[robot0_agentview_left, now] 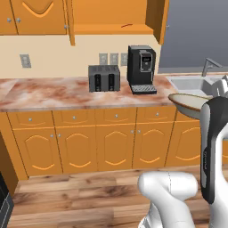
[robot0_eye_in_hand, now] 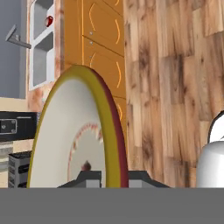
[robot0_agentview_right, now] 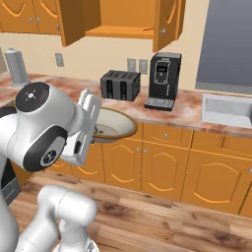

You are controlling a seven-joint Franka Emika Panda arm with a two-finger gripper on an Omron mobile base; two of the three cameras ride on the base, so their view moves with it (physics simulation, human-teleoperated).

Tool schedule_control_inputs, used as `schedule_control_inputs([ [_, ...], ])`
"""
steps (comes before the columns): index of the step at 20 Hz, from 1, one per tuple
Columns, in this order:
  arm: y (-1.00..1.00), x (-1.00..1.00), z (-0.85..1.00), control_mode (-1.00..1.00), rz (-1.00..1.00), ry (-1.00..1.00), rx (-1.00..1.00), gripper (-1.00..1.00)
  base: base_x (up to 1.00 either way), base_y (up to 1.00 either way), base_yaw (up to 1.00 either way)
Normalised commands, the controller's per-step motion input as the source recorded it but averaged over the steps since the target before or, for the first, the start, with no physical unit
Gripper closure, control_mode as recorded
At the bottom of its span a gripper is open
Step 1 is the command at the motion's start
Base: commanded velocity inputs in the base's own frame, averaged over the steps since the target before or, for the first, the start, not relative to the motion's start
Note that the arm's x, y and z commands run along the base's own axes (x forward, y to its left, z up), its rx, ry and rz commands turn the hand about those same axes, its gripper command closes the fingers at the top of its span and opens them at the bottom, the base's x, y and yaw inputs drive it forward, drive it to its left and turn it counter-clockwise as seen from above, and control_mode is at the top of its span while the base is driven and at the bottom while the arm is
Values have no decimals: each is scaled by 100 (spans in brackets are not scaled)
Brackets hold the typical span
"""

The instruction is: Pick the mug and place it in the sink. Pick the bowl and place it in the open cabinet and then close the cabinet.

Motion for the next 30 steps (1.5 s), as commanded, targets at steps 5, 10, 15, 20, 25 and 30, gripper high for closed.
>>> schedule_control_inputs([
  [5,0,0,0,100,0,0,0,100,74,89,-7],
  [10,0,0,0,100,0,0,0,100,51,-19,2],
  [15,0,0,0,100,0,0,0,100,65,-25,2],
  [20,0,0,0,100,0,0,0,100,82,44,0],
  [25,0,0,0,100,0,0,0,100,67,11,-2],
  [30,0,0,0,100,0,0,0,100,38,-11,0],
])
